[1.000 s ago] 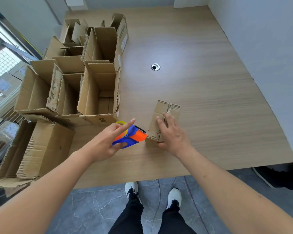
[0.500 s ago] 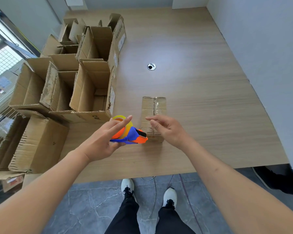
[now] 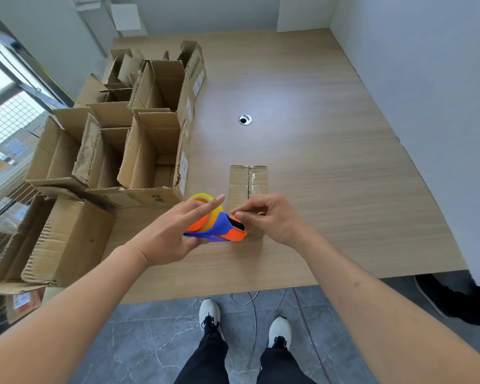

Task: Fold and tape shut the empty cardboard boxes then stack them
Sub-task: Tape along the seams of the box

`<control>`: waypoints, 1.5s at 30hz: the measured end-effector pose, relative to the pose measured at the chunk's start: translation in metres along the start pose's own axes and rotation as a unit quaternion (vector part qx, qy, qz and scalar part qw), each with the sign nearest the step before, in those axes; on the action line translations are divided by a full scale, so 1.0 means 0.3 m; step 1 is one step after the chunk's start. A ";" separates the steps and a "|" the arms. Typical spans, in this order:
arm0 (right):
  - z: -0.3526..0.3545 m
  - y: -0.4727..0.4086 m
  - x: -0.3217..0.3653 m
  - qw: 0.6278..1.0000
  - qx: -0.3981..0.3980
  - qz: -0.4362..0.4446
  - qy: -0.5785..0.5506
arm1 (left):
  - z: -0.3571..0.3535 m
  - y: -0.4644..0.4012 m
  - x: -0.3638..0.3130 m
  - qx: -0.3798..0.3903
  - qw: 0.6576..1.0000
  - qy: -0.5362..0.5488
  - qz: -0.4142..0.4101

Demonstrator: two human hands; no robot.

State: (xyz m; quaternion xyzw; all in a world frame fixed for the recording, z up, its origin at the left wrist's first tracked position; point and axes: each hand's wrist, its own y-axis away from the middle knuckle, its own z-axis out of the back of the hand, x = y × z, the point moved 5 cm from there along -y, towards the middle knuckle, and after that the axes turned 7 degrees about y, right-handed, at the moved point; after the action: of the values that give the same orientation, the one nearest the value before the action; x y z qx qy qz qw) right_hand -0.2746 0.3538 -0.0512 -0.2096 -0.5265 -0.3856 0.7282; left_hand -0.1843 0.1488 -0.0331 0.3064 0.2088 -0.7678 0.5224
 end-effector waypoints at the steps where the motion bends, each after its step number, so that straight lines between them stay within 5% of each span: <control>1: -0.005 0.003 0.000 1.000 -0.007 -0.001 -0.005 | -0.003 0.001 0.000 0.008 1.000 -0.012 0.002; 15: 0.045 0.142 -0.162 0.946 -0.229 -0.230 -0.018 | 0.002 -0.047 0.053 0.168 0.981 -0.089 0.025; 27: 0.040 0.145 -0.262 0.922 -0.254 -0.292 -0.001 | -0.011 -0.083 0.178 0.214 0.966 -0.047 0.138; 32: -0.004 0.139 -0.323 0.905 -0.267 -0.323 -0.076 | -0.025 -0.125 0.212 0.232 0.958 -0.063 0.159; 36: -0.022 0.138 -0.379 0.905 -0.249 -0.321 -0.125 | -0.024 -0.153 0.227 0.244 0.954 -0.059 0.162; 40: -0.028 0.136 -0.422 0.940 -0.180 -0.291 -0.003 | -0.021 -0.170 0.234 0.262 0.948 -0.052 0.175; 45: 0.000 0.106 -0.305 0.956 -0.209 -0.086 0.185 | -0.032 -0.178 0.220 0.261 0.947 -0.032 0.185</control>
State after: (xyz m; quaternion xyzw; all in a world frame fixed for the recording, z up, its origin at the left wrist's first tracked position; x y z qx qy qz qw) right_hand -0.2633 0.4045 -0.1328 -0.2360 -0.3059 -0.5800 0.7172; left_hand -0.2493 0.1300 -0.0854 0.4410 -0.0759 -0.6944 0.5636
